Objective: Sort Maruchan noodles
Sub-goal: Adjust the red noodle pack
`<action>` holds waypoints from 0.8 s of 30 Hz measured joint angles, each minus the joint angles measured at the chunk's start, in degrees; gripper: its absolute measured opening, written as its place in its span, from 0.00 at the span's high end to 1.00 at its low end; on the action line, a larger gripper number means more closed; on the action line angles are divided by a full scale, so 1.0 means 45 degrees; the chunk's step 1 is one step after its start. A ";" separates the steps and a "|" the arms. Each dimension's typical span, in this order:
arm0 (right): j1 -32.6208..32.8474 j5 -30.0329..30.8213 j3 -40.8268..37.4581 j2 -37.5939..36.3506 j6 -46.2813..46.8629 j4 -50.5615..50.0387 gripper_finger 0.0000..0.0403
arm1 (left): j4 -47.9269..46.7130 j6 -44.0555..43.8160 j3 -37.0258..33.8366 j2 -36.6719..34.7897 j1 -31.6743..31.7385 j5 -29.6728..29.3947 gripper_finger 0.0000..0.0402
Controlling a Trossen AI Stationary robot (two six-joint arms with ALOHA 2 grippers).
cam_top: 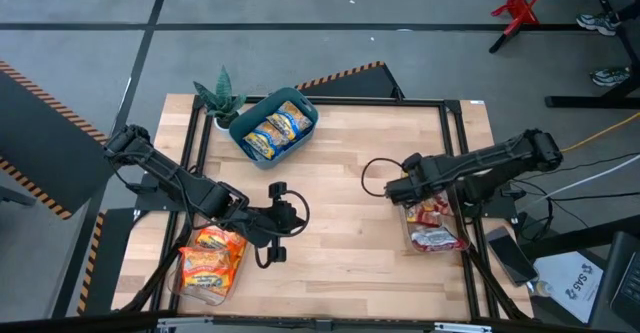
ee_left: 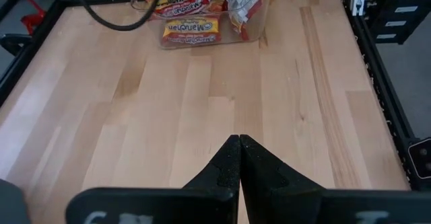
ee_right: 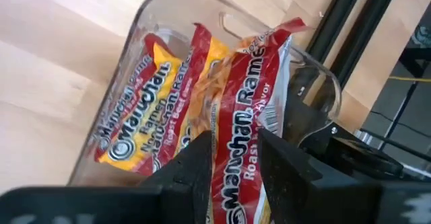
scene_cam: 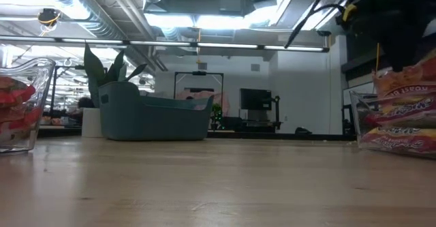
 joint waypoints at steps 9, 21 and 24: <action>0.0025 -0.0947 -0.1122 0.0056 -0.0019 -0.0023 0.75 | -0.0010 -0.0039 0.0000 -0.0003 -0.0037 0.0002 1.00; 0.0040 -0.1251 -0.0525 0.0068 -0.0706 -0.0082 0.99 | -0.0015 -0.0034 0.0000 -0.0010 -0.0034 0.0000 1.00; 0.0040 -0.1059 0.0614 0.0068 -0.1028 -0.0048 1.00 | -0.0015 -0.0034 0.0000 -0.0010 -0.0034 0.0005 1.00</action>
